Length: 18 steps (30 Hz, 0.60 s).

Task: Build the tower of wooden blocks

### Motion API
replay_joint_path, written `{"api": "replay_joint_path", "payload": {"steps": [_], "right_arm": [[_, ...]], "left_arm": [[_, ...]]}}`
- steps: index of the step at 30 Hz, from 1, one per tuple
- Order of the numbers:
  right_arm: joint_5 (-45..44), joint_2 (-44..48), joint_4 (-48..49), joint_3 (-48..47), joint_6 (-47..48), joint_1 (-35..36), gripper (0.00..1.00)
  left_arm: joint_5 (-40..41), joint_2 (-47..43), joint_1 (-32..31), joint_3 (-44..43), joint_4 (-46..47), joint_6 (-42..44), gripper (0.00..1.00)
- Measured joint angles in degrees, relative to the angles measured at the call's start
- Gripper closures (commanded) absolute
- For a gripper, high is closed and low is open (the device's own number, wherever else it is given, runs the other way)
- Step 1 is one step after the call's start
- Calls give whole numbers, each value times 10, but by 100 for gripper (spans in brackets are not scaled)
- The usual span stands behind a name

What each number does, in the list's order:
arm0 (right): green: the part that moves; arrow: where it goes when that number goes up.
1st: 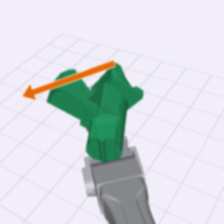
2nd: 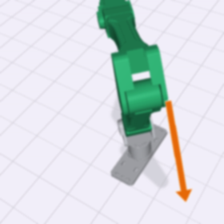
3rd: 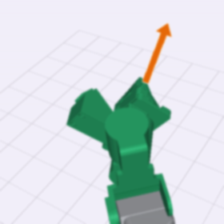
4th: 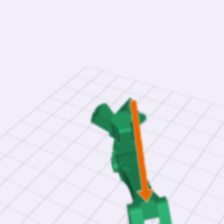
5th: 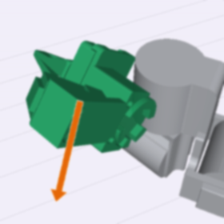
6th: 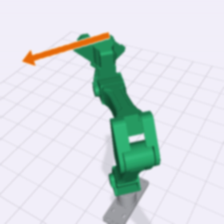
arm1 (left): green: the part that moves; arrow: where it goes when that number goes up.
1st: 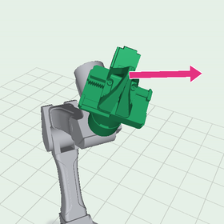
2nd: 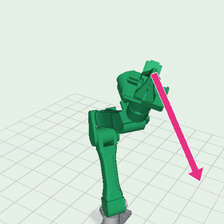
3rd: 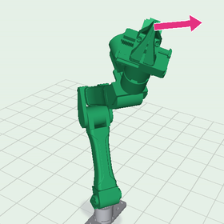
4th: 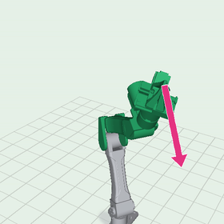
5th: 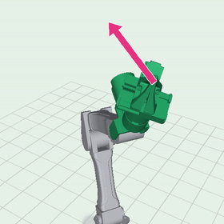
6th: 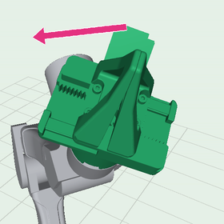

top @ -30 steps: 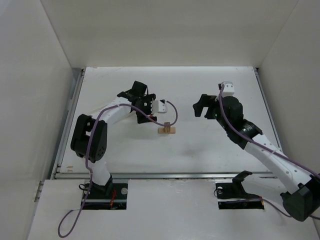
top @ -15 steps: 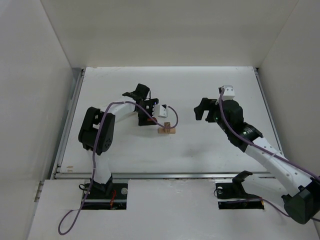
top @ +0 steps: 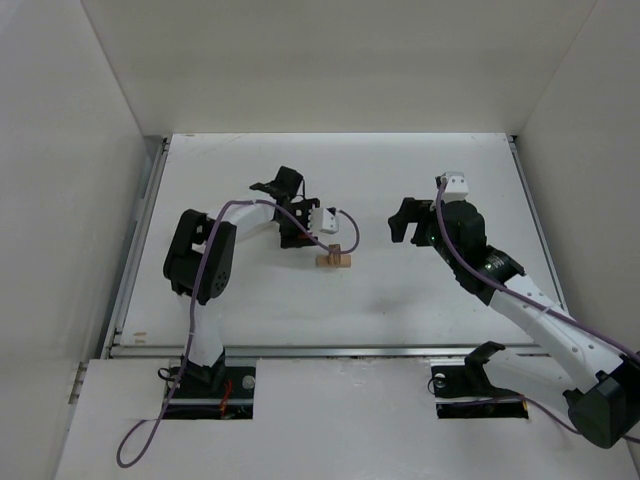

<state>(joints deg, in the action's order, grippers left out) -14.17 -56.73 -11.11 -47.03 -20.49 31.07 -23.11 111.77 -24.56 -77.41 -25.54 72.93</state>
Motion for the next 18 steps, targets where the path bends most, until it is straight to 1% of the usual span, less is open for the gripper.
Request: {"api": "replay_joint_path", "payload": {"steps": [4, 7, 8, 11, 12, 18], "right_arm": [[0, 0, 0, 0, 1, 0, 0], [0, 0, 0, 0, 2, 0, 0], [0, 0, 0, 0, 2, 0, 0], [0, 0, 0, 0, 2, 0, 0], [0, 0, 0, 0, 2, 0, 0], [0, 0, 0, 0, 5, 0, 0]], "left_arm": [[-1, 9, -1, -9, 0, -23, 42], [-3, 18, -2, -23, 0, -33, 45], [-3, 19, -2, -24, 1, -37, 49], [-3, 19, -2, -25, 0, -42, 55], [-3, 19, -2, -25, -1, -43, 59], [-3, 19, -2, -25, -7, -47, 68]]}}
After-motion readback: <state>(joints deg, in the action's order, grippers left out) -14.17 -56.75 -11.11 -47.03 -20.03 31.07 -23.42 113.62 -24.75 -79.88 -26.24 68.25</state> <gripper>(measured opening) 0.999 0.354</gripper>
